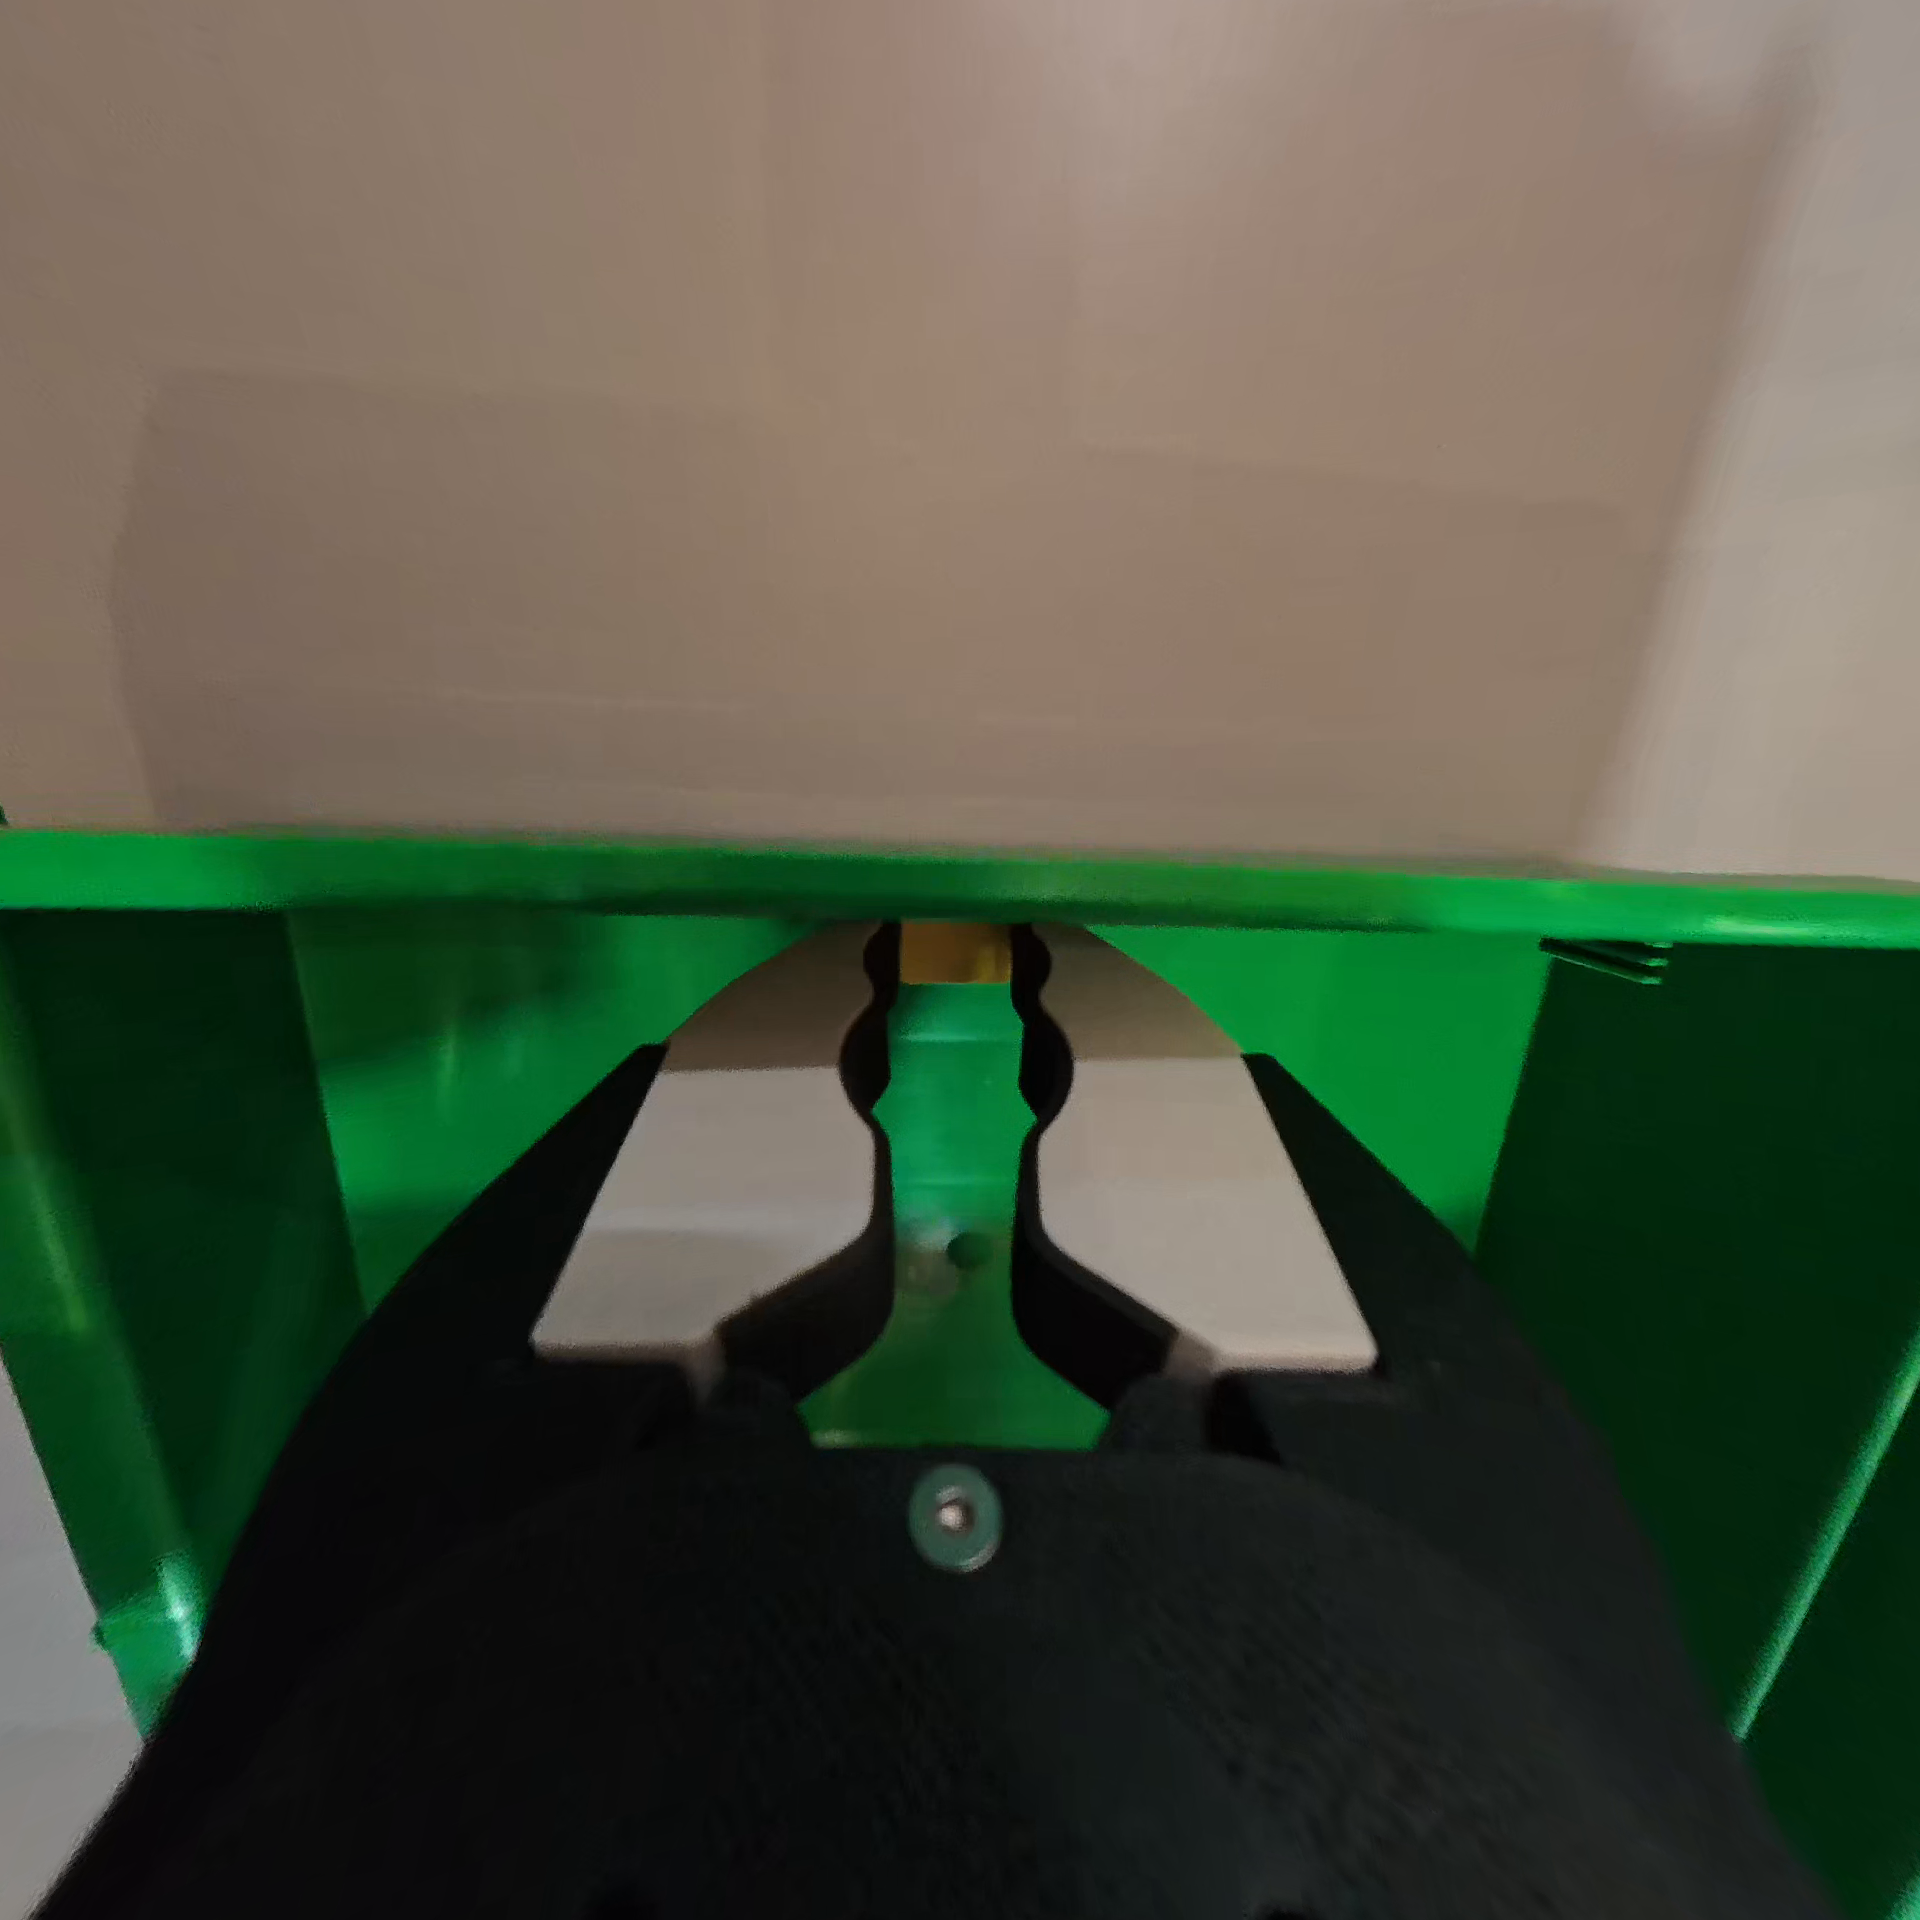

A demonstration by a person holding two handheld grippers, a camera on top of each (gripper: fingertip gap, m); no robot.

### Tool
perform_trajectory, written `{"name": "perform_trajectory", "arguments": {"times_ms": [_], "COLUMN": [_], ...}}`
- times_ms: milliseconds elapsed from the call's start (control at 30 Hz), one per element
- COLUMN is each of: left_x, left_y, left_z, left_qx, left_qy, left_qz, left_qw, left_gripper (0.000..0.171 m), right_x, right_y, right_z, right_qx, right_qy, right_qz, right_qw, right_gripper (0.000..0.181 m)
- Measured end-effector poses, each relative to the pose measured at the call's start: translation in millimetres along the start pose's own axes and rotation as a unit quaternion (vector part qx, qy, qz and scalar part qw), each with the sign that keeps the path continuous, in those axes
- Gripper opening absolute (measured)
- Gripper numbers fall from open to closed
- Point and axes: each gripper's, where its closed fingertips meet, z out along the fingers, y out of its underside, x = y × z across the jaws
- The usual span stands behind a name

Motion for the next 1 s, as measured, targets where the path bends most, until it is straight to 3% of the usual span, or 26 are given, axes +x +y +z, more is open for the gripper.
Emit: {"name": "perform_trajectory", "arguments": {"times_ms": [167,433,600,767,867,1000], "left_x": [0,-2,-3,-1,0,-24], "left_y": [-1,-2,-5,-21,-40,-72], "left_z": [-4,-11,-16,-32,-60,-129], "left_qx": [0.007,0.020,0.033,0.040,0.043,0.021], "left_qy": [0.004,0.004,-0.005,-0.026,-0.059,-0.198], "left_qz": [-0.004,-0.010,-0.010,0.008,0.045,0.141], "left_qw": [1.000,1.000,0.999,0.999,0.996,0.970], "left_gripper": [0.044,0.044,0.044,0.048,0.048,0.061], "right_x": [1,1,-3,-28,-59,-105], "right_y": [1,4,-10,-57,-80,-102], "right_z": [1,-14,-57,-124,-154,-170], "right_qx": [-0.010,0.001,0.086,0.254,0.336,0.389], "right_qy": [0.009,0.024,0.045,0.081,0.088,0.085], "right_qz": [0.004,0.020,0.060,0.082,0.085,0.089], "right_qw": [1.000,1.000,0.993,0.960,0.934,0.913], "right_gripper": [0.031,0.032,0.030,0.022,0.022,0.028]}}
